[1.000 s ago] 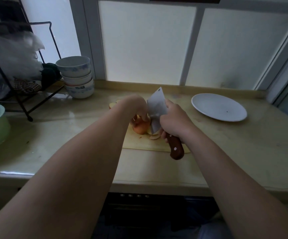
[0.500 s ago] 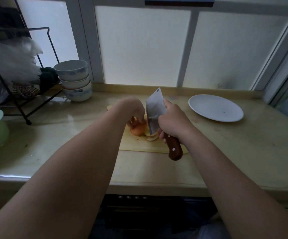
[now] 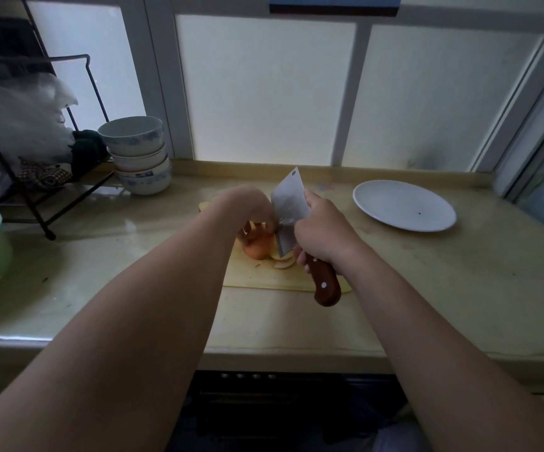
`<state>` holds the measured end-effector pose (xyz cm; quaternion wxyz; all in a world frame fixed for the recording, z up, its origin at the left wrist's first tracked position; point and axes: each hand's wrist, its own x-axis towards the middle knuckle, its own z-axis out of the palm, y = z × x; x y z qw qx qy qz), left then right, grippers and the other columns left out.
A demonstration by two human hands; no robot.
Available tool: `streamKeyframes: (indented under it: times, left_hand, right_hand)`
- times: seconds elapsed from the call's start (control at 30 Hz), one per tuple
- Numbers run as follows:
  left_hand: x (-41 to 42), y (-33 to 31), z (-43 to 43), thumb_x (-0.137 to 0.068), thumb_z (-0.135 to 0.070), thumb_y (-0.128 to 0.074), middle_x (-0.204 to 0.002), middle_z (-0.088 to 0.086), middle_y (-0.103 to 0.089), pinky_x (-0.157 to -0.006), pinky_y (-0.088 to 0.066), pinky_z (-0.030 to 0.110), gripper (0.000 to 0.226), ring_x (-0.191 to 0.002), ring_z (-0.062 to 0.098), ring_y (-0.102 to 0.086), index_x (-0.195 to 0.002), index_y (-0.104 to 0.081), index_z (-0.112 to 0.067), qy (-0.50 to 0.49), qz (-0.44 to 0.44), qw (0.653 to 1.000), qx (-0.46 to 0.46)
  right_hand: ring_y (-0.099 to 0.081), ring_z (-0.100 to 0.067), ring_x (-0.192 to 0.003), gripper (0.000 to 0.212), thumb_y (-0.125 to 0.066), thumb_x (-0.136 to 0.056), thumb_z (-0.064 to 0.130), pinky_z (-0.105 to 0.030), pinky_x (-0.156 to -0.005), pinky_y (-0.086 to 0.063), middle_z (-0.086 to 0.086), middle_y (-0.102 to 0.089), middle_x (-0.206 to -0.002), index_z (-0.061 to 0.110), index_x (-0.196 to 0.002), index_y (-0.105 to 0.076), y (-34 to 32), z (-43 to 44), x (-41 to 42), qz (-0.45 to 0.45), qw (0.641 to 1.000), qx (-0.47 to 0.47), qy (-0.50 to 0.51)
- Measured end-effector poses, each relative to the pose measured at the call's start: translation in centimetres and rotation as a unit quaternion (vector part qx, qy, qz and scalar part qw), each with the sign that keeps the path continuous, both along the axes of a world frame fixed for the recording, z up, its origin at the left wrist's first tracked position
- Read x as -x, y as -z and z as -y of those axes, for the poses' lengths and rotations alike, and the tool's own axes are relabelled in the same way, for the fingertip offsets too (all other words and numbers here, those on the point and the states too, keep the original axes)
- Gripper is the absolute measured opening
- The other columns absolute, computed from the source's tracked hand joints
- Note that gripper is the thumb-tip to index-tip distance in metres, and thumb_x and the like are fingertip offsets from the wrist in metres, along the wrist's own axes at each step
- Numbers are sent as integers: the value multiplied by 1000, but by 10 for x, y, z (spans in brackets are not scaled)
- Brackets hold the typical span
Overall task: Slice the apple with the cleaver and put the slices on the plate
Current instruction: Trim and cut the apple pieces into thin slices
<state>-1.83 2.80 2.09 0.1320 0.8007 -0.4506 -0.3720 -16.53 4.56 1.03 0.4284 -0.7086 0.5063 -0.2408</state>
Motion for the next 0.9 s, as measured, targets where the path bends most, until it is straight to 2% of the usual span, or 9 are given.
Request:
streamKeyframes:
  times: [0.13, 0.27, 0.37, 0.57, 0.7, 0.9]
  left_hand:
    - [2, -1, 0, -95, -8, -65, -116, 17, -51, -98, -55, 44, 45, -118, 37, -58, -138, -50, -2, 2, 7, 1000, 2]
    - [2, 0, 2, -96, -9, -65, -114, 17, -50, -98, -55, 45, 43, -117, 38, -59, -136, -51, -1, -3, 13, 1000, 0]
    - [1, 2, 3, -96, -10, -65, -113, 16, -50, -99, -55, 45, 42, -117, 37, -59, -135, -52, -1, -2, 15, 1000, 0]
    - [-1, 8, 9, -95, -12, -68, -130, 23, -55, -96, -56, 46, 48, -112, 40, -62, -137, -50, 3, -6, 25, 1000, 0]
    - [-4, 10, 10, -92, -9, -69, -123, 23, -59, -94, -57, 47, 43, -106, 40, -65, -130, -54, 5, -8, 27, 1000, 15]
    - [-4, 10, 11, -92, -7, -69, -120, 23, -60, -95, -57, 46, 42, -106, 39, -66, -129, -54, 5, -6, 24, 1000, 12]
  right_hand:
    - [-64, -12, -42, 93, -38, -86, -4, -27, -45, -52, -21, -67, -118, 32, -167, -12, -1, -3, 1, -8, 1000, 2, -3]
    - [-66, -17, -51, 94, -41, -87, -5, -28, -46, -53, -16, -70, -98, 32, -168, -10, -5, -7, 3, -22, 1000, -4, -16]
    - [-66, -18, -49, 97, -39, -85, -4, -29, -47, -54, -17, -71, -84, 33, -168, -6, -7, -13, 6, -36, 999, -10, -25]
    - [-64, -17, -47, 98, -41, -87, -5, -28, -46, -53, -16, -70, -80, 32, -168, 0, -8, -17, 6, -48, 998, -5, -31]
    - [-66, -17, -51, 92, -39, -91, -4, -28, -46, -54, -16, -70, -90, 31, -168, -3, -6, -13, -1, -56, 998, 2, -32]
    - [-70, -17, -57, 88, -40, -93, -3, -29, -50, -57, -12, -70, -93, 29, -167, -7, -3, -10, -7, -79, 996, 13, -38]
